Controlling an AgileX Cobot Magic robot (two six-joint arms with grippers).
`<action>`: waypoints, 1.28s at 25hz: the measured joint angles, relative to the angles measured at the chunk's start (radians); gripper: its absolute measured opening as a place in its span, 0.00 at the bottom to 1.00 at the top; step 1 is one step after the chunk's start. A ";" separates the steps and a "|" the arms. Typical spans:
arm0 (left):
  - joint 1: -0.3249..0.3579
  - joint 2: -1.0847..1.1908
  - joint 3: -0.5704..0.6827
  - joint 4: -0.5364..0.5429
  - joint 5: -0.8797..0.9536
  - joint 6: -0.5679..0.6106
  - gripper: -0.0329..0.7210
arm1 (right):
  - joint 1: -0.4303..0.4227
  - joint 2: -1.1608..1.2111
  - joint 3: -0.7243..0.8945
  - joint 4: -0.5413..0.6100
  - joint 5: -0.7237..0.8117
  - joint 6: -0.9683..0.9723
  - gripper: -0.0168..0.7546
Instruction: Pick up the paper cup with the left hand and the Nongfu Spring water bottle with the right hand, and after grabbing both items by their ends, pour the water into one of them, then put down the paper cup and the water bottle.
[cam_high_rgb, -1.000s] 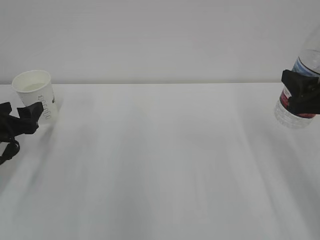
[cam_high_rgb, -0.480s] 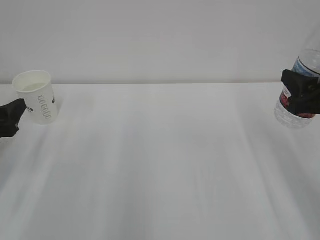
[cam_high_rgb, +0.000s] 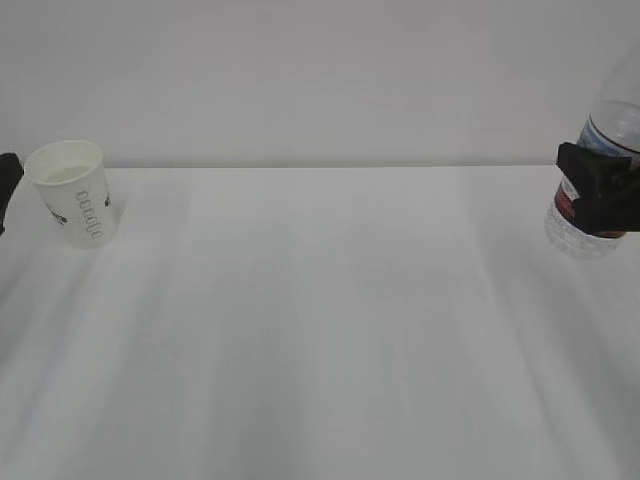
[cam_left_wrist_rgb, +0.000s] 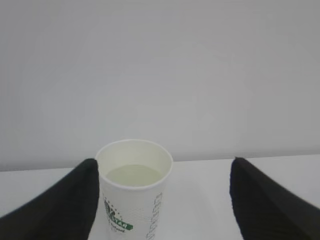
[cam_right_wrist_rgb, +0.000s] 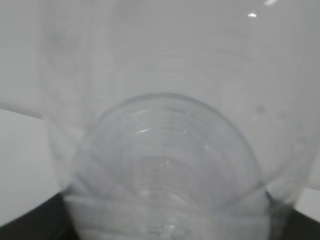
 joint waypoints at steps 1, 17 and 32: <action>0.000 -0.015 0.000 0.002 0.008 0.000 0.83 | 0.000 0.000 0.000 -0.012 0.000 0.000 0.59; 0.000 -0.045 0.002 0.073 0.051 0.000 0.82 | 0.000 0.109 -0.004 0.035 -0.089 0.000 0.59; 0.000 -0.045 0.002 0.107 0.049 0.000 0.81 | 0.000 0.336 -0.129 0.077 -0.157 -0.028 0.59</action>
